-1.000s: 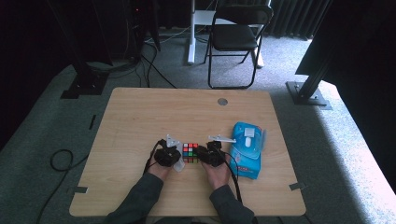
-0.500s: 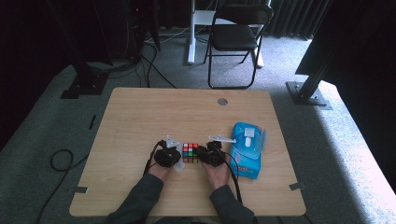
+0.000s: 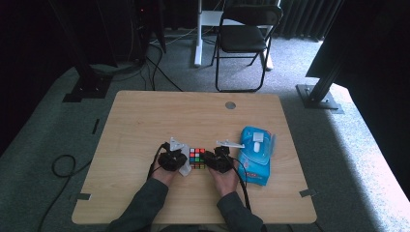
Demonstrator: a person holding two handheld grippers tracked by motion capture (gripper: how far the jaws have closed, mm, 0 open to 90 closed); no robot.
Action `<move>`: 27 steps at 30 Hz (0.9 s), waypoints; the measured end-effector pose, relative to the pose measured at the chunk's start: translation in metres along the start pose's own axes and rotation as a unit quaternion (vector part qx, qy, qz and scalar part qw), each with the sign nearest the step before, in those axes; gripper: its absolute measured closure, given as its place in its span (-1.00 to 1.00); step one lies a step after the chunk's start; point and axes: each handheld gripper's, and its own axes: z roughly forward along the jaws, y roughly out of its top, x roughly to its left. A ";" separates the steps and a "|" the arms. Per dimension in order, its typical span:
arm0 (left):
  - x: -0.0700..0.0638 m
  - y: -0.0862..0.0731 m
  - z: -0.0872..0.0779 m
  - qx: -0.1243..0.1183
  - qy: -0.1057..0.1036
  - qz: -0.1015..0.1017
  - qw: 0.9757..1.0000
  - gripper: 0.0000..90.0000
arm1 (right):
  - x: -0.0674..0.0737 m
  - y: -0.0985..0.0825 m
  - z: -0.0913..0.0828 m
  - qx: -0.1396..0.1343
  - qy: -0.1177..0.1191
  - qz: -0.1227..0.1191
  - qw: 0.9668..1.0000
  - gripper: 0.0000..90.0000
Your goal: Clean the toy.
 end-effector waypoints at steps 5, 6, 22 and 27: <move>-0.003 0.003 -0.009 -0.020 -0.007 0.003 1.000 0.90 | 0.000 0.000 0.000 -0.001 0.001 -0.001 1.000 0.50; -0.004 0.004 -0.010 -0.021 -0.007 0.007 1.000 0.90 | -0.001 0.000 0.000 -0.001 0.001 0.000 1.000 0.50; -0.001 -0.007 0.001 0.002 -0.002 0.004 1.000 0.90 | -0.001 -0.001 0.000 -0.002 0.003 0.002 1.000 0.50; -0.003 -0.016 0.012 0.018 0.004 0.002 1.000 0.91 | -0.001 -0.001 0.000 -0.003 0.003 0.003 1.000 0.50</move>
